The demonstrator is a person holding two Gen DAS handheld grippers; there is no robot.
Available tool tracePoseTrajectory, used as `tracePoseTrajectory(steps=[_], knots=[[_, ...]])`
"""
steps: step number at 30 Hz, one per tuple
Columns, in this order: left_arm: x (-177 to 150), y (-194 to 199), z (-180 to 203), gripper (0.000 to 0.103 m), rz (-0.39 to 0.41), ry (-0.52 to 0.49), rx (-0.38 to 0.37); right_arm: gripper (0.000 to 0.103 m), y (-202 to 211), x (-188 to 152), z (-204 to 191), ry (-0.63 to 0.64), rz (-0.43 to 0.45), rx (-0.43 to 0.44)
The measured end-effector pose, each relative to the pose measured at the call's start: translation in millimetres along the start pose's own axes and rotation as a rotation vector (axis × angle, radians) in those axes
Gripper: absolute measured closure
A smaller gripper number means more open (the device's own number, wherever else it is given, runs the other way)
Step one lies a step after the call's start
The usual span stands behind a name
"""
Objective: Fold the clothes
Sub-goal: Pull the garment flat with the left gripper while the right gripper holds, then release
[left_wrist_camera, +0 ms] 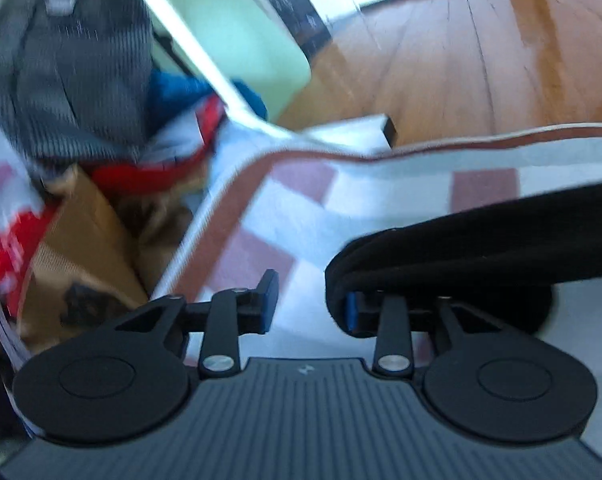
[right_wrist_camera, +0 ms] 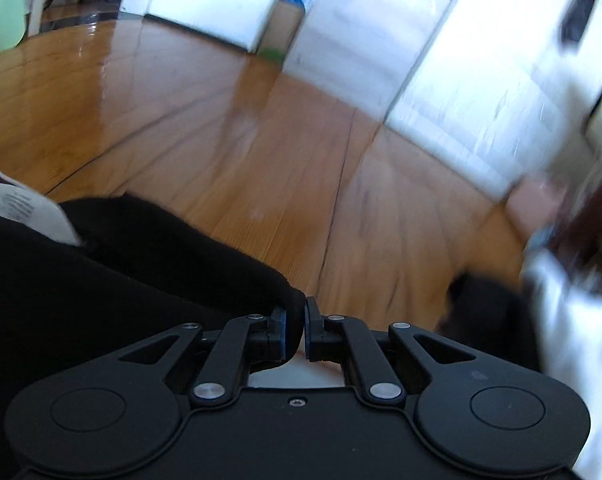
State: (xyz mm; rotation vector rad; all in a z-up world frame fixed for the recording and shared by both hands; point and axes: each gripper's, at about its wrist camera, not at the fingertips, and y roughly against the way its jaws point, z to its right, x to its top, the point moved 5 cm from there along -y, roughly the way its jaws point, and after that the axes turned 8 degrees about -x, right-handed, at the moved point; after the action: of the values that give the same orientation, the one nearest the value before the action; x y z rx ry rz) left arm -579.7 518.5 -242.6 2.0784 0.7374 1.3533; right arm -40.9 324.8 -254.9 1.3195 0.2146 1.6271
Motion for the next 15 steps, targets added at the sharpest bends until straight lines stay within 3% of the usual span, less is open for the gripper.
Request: tracePoseTrajectory(steps=[2,5,8,9,11,14,15], knots=[[-12,12,9,0.066,-0.058,-0.007,-0.069,0.095,2,-16,8,-0.087,-0.1,0.085],[-36,24,23,0.067,-0.14,-0.046,-0.096,0.095,7,-55,16,-0.182,-0.258,0.207],[-64,30,43,0.059,-0.347,-0.138,-0.171,0.095,15,-87,15,-0.143,-0.365,0.31],[-74,36,53,0.059,-0.394,-0.193,-0.217,0.092,22,-91,11,-0.037,-0.351,0.293],[-84,57,69,0.059,-0.399,-0.245,-0.307,0.065,40,-88,10,0.066,-0.279,0.274],[-75,85,81,0.057,-0.345,-0.199,-0.447,0.062,63,-77,14,0.129,-0.174,0.313],[-66,91,83,0.055,-0.308,-0.155,-0.491,0.061,69,-68,19,0.091,-0.141,0.364]])
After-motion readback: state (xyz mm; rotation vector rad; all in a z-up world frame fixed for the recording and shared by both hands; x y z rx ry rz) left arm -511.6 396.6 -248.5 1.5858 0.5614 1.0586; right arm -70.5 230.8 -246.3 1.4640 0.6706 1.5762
